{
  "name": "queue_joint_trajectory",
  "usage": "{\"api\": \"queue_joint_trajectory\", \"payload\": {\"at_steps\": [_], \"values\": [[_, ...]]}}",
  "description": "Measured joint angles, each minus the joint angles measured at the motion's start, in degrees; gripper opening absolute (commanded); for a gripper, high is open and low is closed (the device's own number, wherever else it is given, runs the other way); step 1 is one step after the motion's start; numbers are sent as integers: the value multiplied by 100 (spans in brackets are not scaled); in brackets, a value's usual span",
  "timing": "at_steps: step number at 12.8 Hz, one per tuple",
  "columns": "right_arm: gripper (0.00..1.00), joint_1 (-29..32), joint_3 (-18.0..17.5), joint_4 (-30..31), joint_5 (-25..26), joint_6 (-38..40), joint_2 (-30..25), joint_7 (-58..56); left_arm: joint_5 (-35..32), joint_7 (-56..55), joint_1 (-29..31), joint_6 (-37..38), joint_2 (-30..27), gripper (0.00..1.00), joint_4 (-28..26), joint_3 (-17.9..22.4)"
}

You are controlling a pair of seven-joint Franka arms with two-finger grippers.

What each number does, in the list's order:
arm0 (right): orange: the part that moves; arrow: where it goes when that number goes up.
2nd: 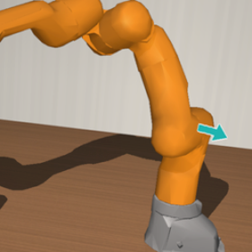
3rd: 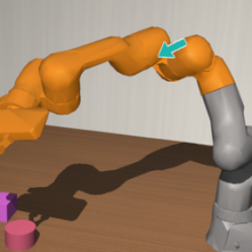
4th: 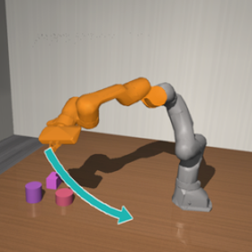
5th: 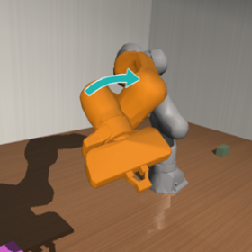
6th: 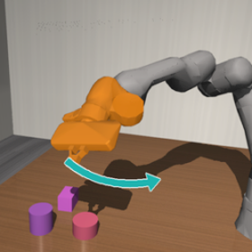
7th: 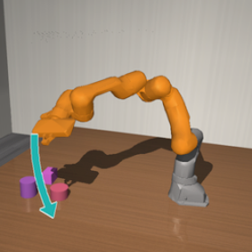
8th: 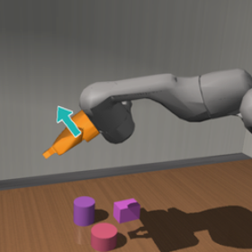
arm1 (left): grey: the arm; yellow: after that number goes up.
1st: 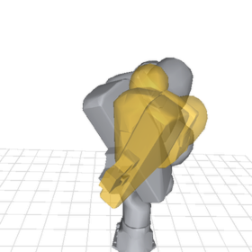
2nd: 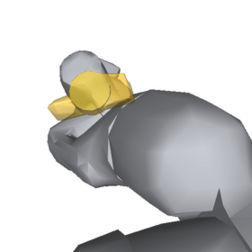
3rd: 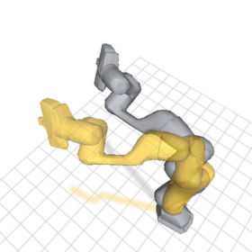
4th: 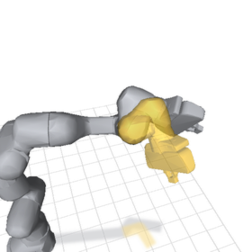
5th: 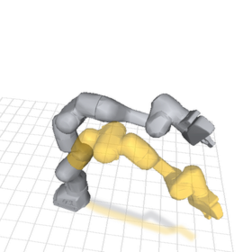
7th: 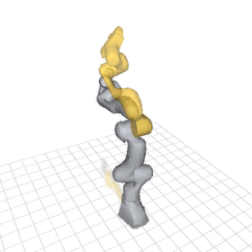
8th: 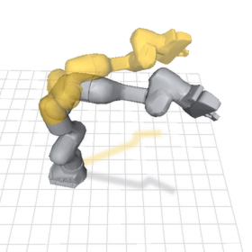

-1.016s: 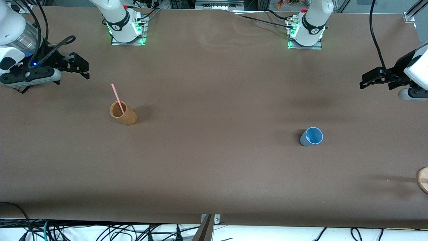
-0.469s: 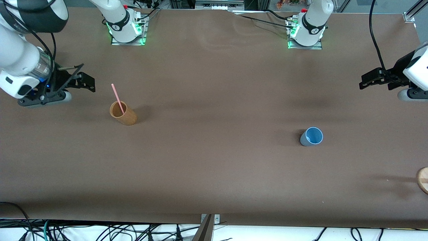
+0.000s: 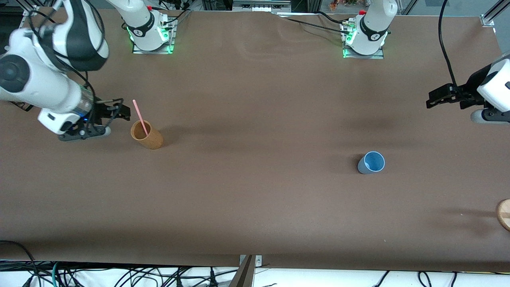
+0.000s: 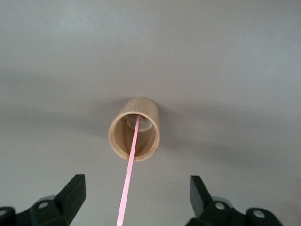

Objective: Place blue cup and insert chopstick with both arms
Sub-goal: 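Move the right gripper toward the wooden cup while the left gripper reaches the blue cup, then grasp the pink chopstick with the right gripper while the left gripper grasps the cup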

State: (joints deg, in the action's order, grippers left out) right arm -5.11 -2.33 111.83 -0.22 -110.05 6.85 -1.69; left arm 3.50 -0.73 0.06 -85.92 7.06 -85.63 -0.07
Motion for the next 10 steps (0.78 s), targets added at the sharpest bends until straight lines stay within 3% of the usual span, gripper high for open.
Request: {"api": "queue_joint_trajectory", "payload": {"at_steps": [2,5,10], "values": [[87,-5,-44,480,5,-286,11,200,-20,0,-34,-196,309,100,-15,-19],[73,-8,-145,651,5,-319,12,394,-204,-2,-108,-658,1001,100,-51,-35],[69,-9,-159,875,6,-406,157,416,164,-290,-211,-1705,2162,100,-122,-248]]}}
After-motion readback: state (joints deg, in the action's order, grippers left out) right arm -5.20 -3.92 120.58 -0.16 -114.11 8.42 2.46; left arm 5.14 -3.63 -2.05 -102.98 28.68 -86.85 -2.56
